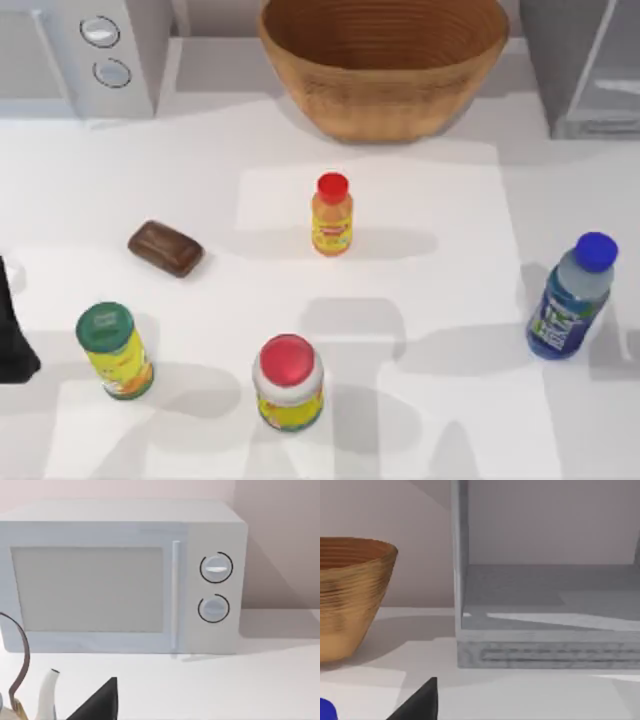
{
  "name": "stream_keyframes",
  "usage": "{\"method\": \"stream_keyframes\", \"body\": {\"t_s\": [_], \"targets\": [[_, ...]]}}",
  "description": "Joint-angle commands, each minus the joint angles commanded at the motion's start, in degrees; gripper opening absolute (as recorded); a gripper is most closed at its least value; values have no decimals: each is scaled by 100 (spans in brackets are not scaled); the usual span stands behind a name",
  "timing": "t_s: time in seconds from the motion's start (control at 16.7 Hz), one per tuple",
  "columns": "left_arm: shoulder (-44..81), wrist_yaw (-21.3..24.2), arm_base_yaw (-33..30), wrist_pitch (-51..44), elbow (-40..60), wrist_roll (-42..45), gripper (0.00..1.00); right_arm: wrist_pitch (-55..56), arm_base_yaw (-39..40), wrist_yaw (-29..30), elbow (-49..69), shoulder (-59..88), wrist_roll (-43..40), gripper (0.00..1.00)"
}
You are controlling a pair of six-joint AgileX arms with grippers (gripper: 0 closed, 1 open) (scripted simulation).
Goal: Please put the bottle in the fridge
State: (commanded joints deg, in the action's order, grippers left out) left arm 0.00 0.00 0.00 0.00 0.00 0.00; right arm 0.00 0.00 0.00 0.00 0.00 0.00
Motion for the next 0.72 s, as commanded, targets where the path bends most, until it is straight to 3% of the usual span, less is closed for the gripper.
{"method": "stream_keyframes", "body": {"t_s": [0.3, 0.72], "targets": [[0, 0, 0, 0, 0, 0, 100, 140, -45, -378, 263, 384, -297, 100], [0, 0, 0, 0, 0, 0, 100, 515, -223, -2399, 1503, 3256, -1911, 100]]}}
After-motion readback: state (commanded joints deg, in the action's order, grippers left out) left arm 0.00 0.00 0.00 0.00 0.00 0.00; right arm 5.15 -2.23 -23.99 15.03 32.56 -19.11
